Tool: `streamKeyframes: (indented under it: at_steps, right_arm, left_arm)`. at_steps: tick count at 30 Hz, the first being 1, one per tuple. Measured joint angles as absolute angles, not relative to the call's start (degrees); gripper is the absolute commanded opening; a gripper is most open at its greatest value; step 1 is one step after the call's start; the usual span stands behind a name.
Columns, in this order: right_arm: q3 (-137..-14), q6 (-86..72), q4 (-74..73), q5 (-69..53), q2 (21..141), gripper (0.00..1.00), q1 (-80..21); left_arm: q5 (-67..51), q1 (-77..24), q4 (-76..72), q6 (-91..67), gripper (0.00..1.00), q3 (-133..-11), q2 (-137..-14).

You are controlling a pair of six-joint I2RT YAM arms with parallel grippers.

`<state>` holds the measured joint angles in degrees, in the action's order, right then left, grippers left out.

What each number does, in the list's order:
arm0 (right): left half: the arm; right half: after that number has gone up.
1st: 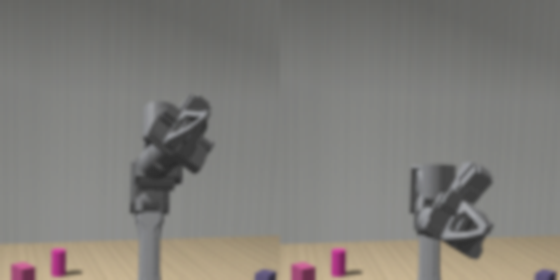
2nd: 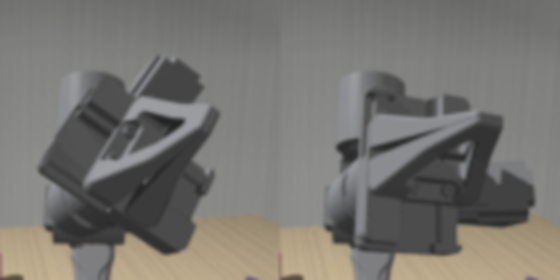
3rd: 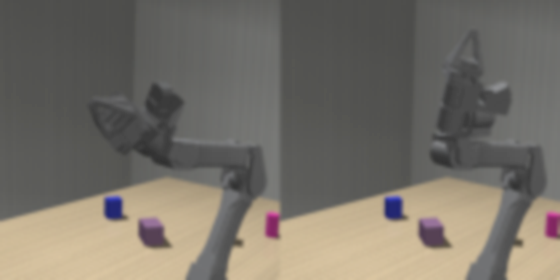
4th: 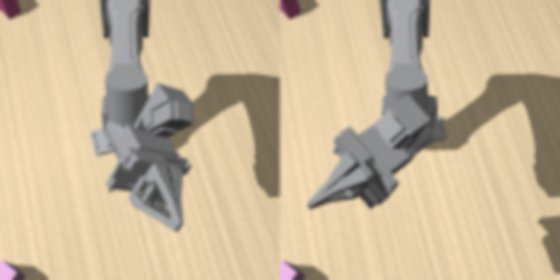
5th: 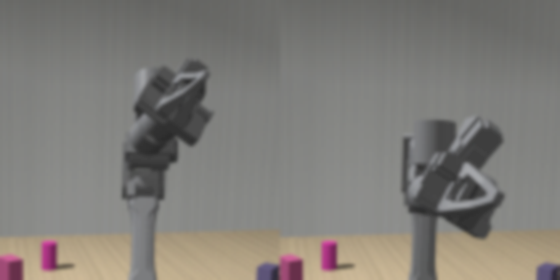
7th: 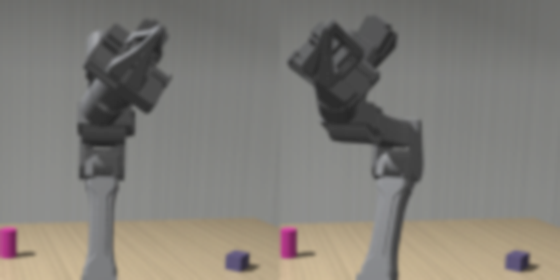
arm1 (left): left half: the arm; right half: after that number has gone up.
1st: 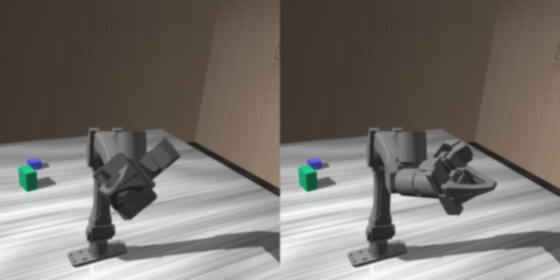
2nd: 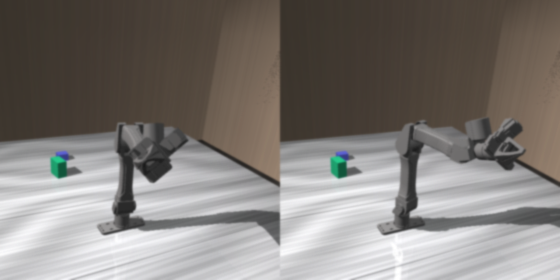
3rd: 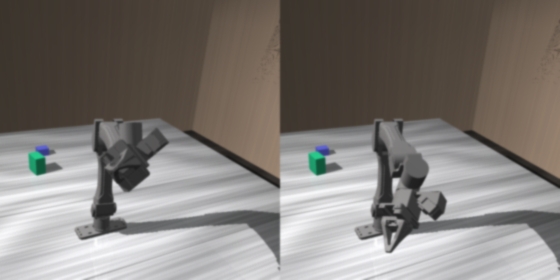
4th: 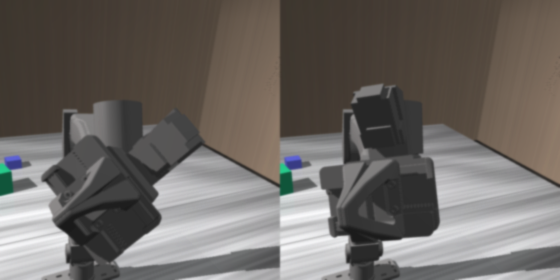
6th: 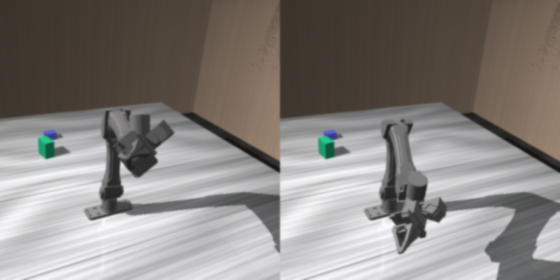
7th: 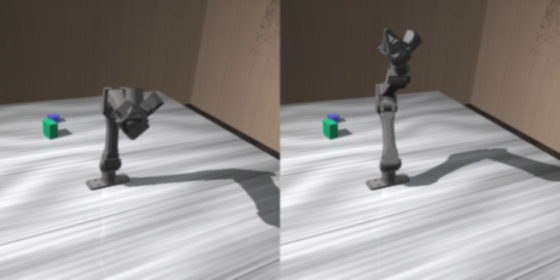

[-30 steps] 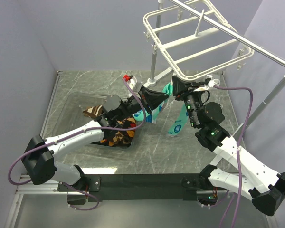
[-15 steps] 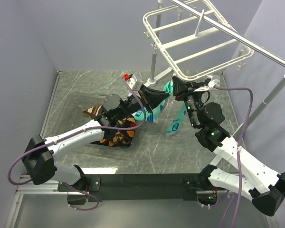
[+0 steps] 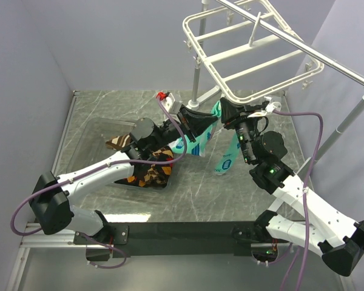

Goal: Clip the socks to the hanger
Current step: Clamp the sock onto the hanger.

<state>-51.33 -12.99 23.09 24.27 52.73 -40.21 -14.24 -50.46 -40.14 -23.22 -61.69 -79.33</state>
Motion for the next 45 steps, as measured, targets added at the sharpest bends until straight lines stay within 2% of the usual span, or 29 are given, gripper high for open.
streamKeyframes:
  at_steps: [12, 13, 15, 16, 19, 21, 31, 40, 45]
  right_arm:
    - [-51.3, -13.0, 22.6, 24.0, 52.6, 0.02, -40.2]
    - [-51.4, -13.2, 22.2, 23.9, 52.6, 0.15, -40.2]
    - [-51.7, -13.5, 21.5, 23.9, 52.6, 0.31, -40.2]
    - [-52.0, -13.7, 20.7, 23.7, 52.6, 0.46, -40.2]
    - [-54.3, -14.9, 16.9, 22.5, 52.7, 0.63, -40.1]
    - [-56.3, -15.9, 13.9, 21.6, 52.7, 0.71, -40.1]
    - [-61.4, -20.8, 2.4, 18.4, 50.1, 0.75, -40.1]
    - [-63.7, -22.7, -7.1, 14.2, 42.9, 0.75, -40.1]
    - [-68.8, -22.4, -12.7, 18.3, 41.0, 0.75, -40.1]
  left_arm:
    - [-15.0, -50.5, -40.3, -23.2, 0.01, -63.5, -80.6]
    - [-15.0, -50.5, -40.3, -23.2, 0.01, -63.5, -80.6]
    - [-14.9, -50.5, -40.3, -23.1, 0.01, -63.5, -80.6]
    - [-14.9, -50.5, -40.3, -23.0, 0.01, -63.5, -80.6]
    - [-14.3, -50.5, -40.2, -22.7, 0.01, -63.5, -80.6]
    - [-13.3, -50.5, -40.1, -22.7, 0.01, -63.5, -80.6]
    - [-6.9, -50.5, -38.8, -22.7, 0.01, -63.5, -80.5]
    - [-6.9, -50.7, -38.2, -23.7, 0.01, -64.8, -81.6]
    - [-6.9, -53.3, -37.8, -23.4, 0.01, -68.4, -85.5]
